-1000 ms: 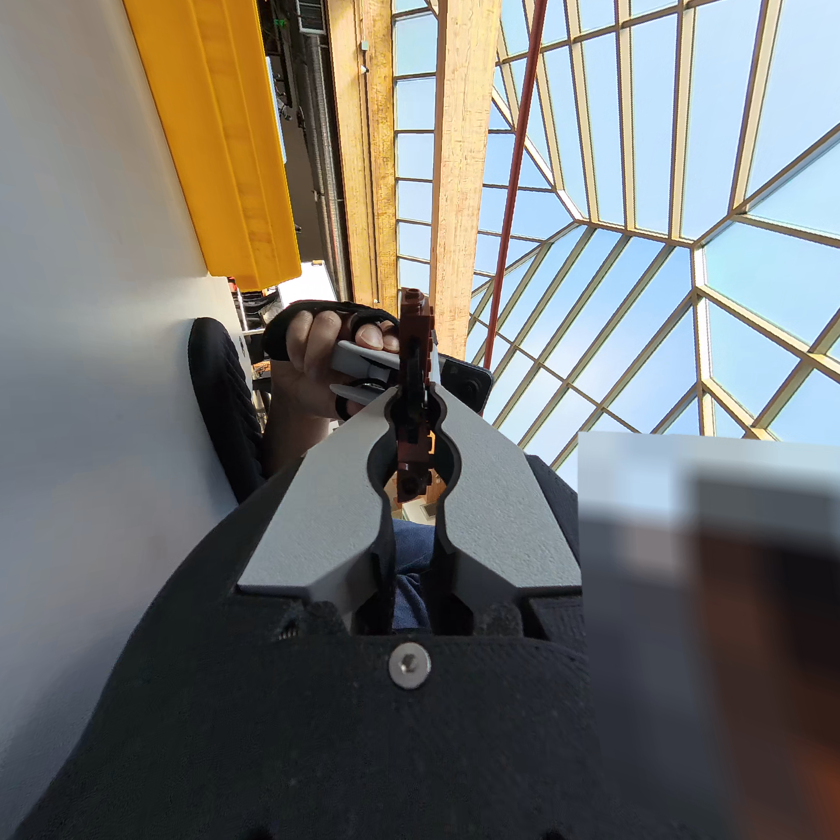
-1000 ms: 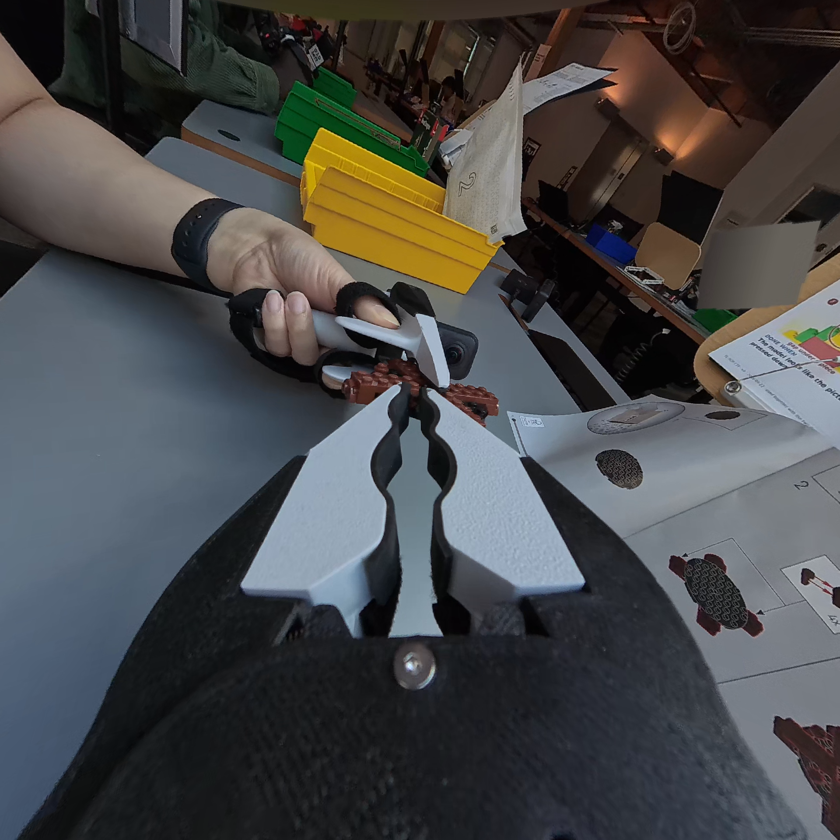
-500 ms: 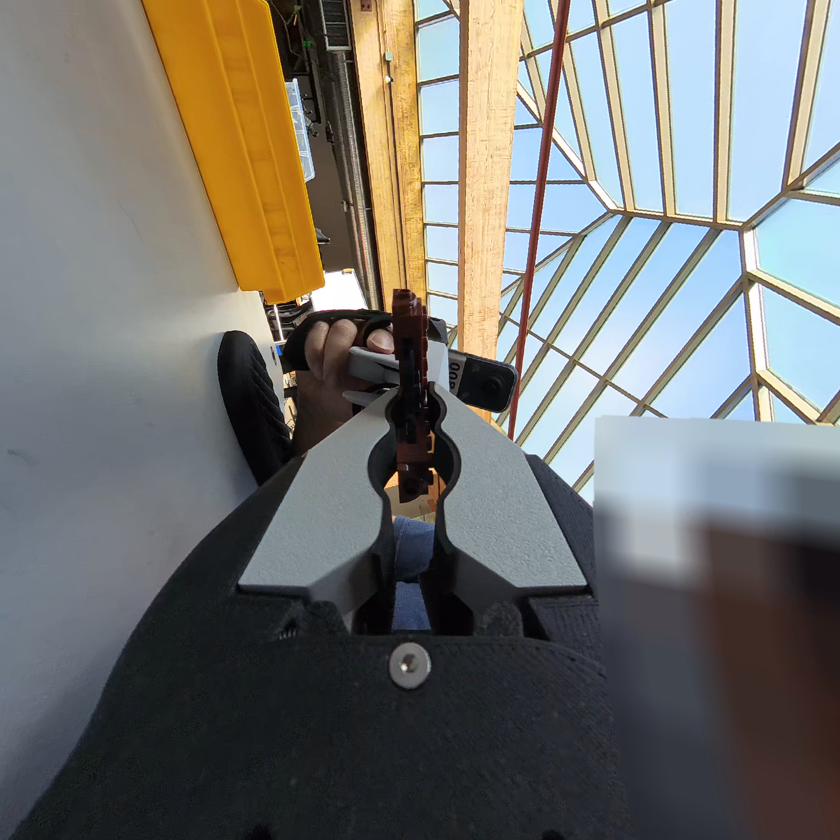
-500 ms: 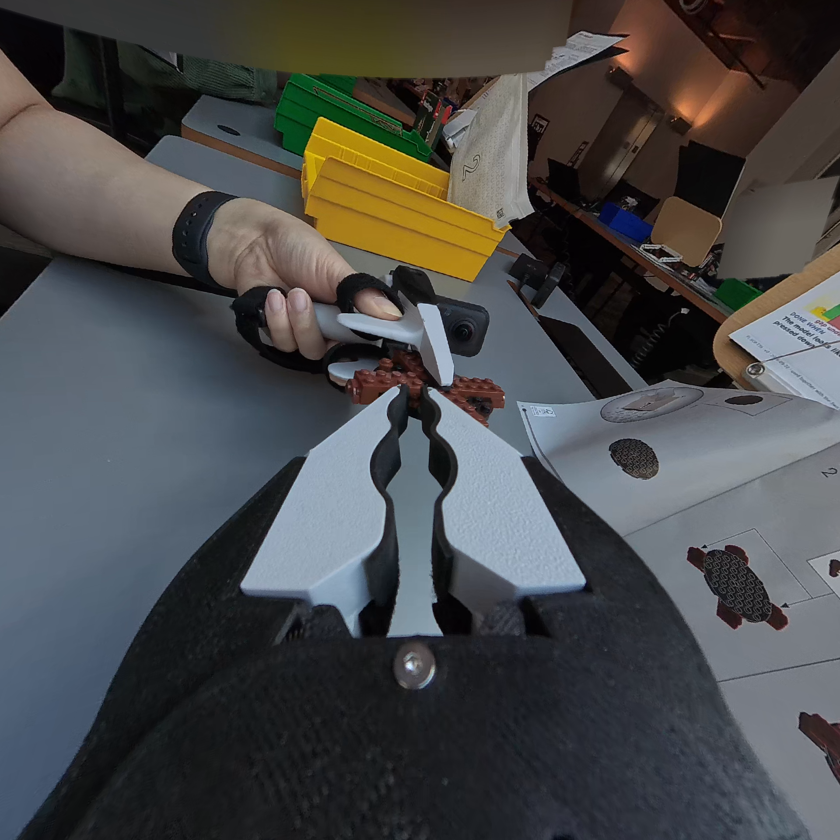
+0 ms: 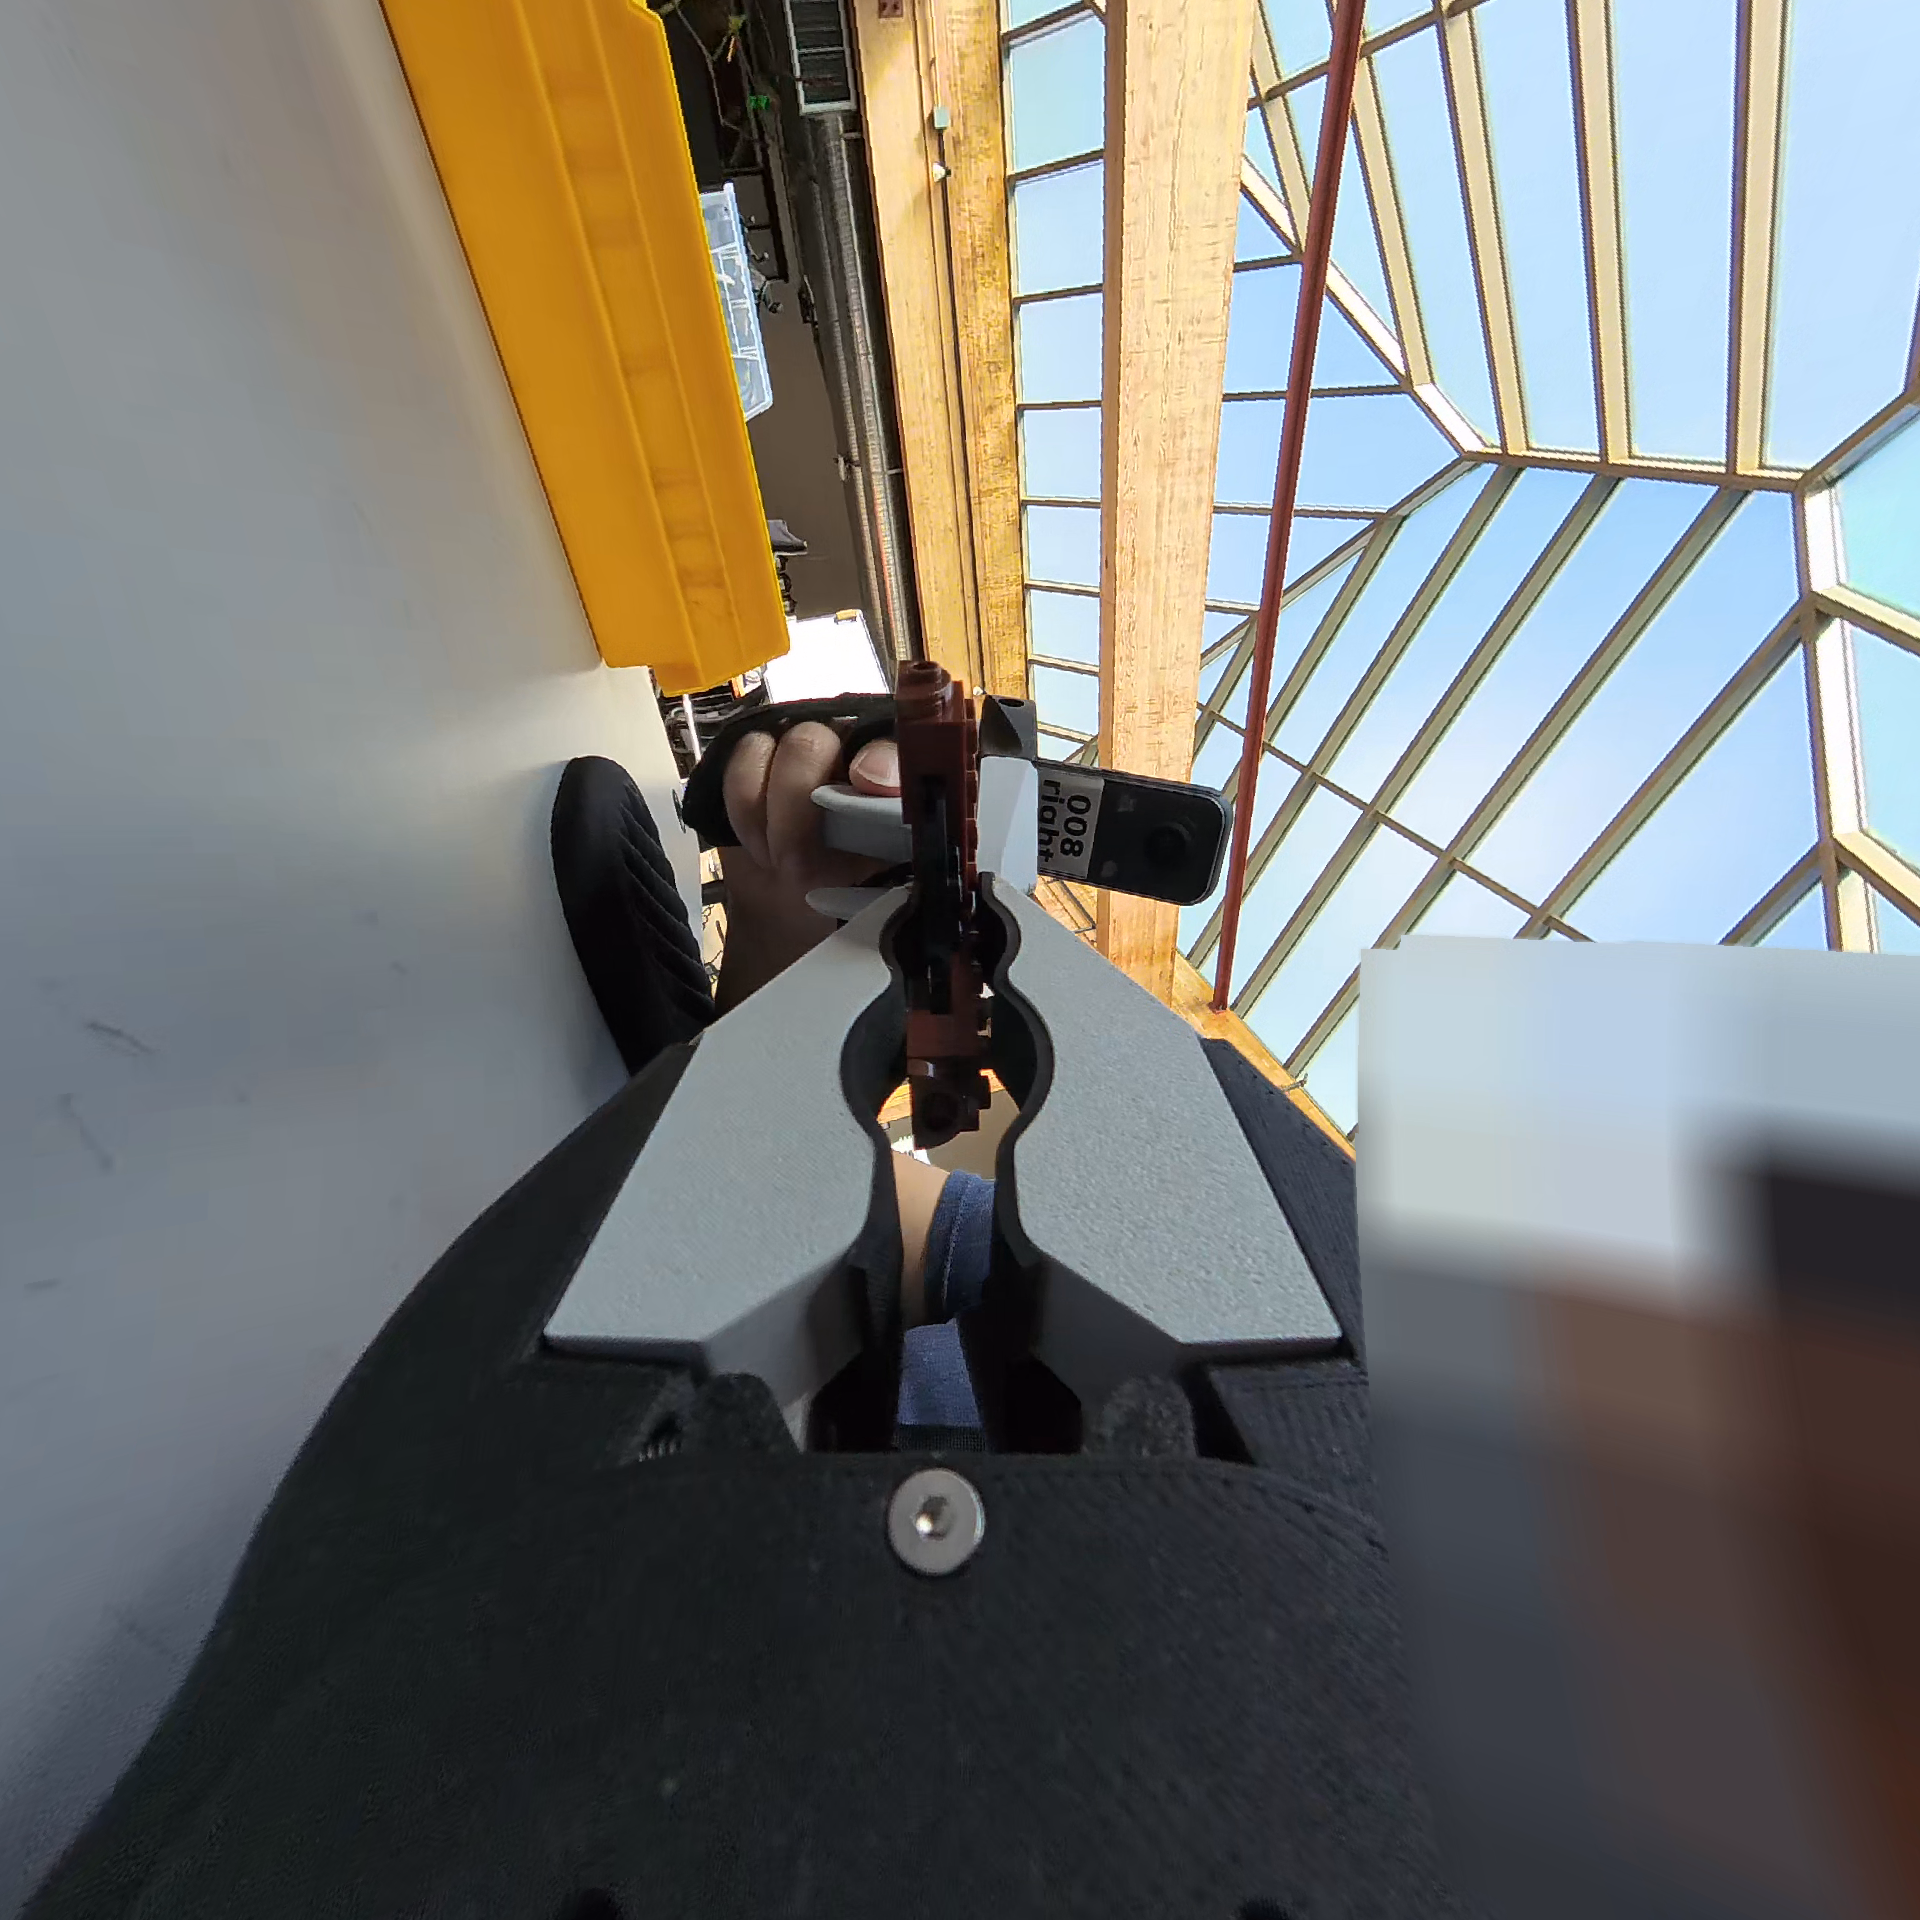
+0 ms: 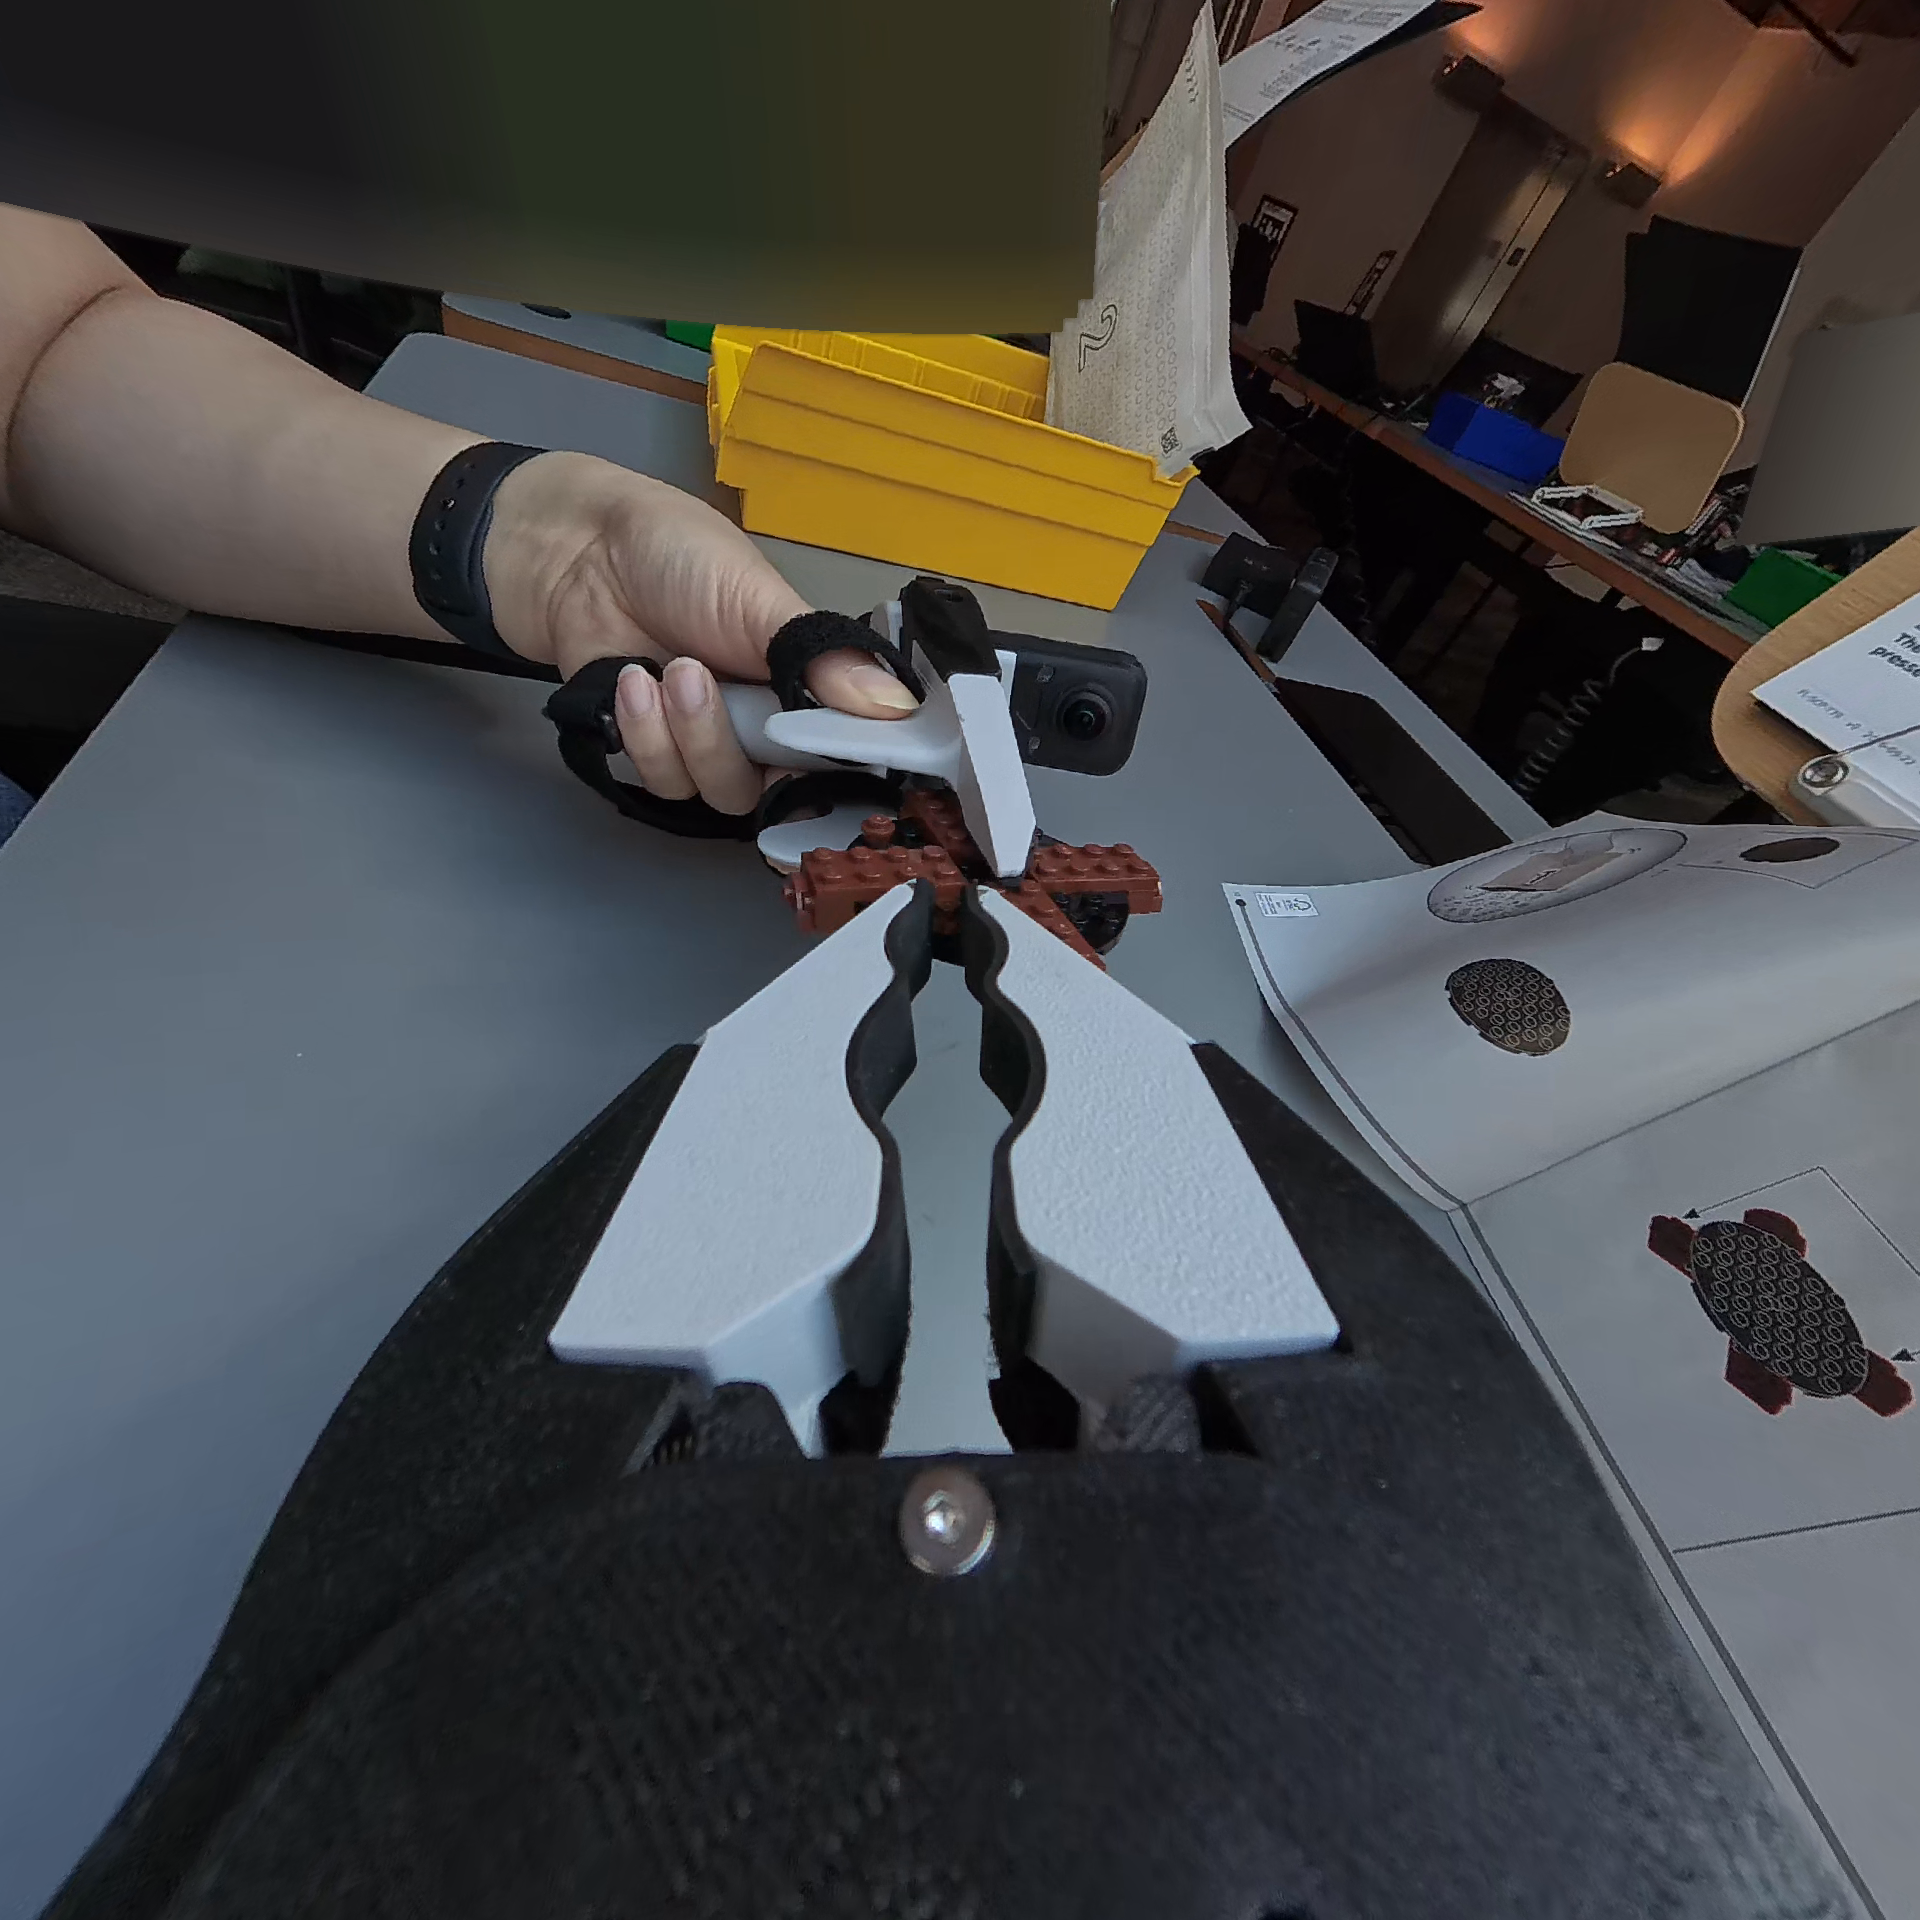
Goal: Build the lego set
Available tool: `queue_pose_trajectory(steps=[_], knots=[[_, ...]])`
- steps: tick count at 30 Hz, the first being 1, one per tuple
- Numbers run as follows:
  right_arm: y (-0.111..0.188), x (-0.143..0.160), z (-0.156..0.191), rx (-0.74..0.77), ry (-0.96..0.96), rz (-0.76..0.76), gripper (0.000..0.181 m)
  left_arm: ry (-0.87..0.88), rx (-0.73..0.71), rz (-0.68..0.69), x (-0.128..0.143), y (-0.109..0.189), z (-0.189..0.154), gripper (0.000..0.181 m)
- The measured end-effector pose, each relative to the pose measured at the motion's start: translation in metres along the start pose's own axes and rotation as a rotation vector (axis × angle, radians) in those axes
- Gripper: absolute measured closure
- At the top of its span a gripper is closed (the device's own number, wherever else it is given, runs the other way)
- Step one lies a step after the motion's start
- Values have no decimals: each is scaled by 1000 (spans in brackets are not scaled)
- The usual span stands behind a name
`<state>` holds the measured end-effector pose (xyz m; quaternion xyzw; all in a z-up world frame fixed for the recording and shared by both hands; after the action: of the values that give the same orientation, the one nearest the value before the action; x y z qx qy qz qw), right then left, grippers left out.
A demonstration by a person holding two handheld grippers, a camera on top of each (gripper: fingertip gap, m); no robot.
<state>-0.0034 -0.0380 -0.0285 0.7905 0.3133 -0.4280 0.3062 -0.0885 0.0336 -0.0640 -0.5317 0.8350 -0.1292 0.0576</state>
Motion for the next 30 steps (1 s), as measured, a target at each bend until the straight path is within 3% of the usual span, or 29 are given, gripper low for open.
queue_pose_trajectory(steps=[30], knots=[[1,-2,-1,-13,-36,-29,174,13,22,-1,0,1,-2,175]])
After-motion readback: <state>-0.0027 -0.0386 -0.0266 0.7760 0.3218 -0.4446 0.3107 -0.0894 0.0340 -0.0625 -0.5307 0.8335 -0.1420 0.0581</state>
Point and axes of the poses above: each gripper's, where its closed fingertips meet, y back along the fingers, x out of its underside, z = x × y across the jaws, the point moved 6 cm from there along y, back along the fingers, and after that the axes turned 9 degrees about y, right-handed, at the moved point
